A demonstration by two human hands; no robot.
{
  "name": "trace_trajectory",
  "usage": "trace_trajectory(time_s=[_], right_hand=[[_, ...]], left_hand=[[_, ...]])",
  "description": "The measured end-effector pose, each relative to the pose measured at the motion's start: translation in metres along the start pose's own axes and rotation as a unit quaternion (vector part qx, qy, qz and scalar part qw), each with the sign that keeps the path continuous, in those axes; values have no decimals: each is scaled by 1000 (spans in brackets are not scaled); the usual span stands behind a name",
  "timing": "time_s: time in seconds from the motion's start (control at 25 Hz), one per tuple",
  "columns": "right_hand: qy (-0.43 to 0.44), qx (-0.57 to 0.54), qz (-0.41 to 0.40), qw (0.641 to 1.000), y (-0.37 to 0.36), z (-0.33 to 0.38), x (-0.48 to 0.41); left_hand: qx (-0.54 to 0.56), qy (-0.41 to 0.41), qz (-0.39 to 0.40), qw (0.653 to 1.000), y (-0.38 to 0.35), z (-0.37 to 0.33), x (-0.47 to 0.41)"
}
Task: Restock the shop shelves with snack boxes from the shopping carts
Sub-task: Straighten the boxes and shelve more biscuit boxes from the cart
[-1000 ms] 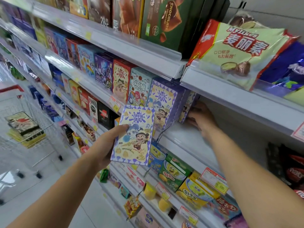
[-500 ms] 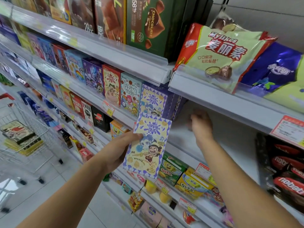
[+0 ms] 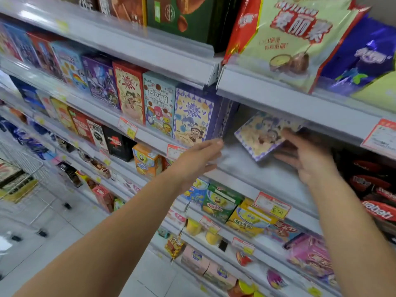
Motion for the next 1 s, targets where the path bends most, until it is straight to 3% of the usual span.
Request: trace_trajectory(time_s=[0.32, 0.56, 1.0], right_hand=[[175, 133, 61, 974, -100, -2, -64], [124, 43, 99, 986, -146, -18, -46], [135, 123, 71, 981, -162, -30, -37]], left_hand=[[50, -68, 16, 996, 10, 9, -7], [75, -72, 2, 995, 32, 15, -5], [108, -58, -19, 992, 55, 16, -3]])
Point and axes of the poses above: each hand's wrist, its own x-axis away from the middle knuckle, its own y-axis out of the back of the hand, z = x × y, the point moved 9 cm from there along -x, towards the middle knuckle, and after that the axes turned 10 degrees about -z, right-handed, at the moved point
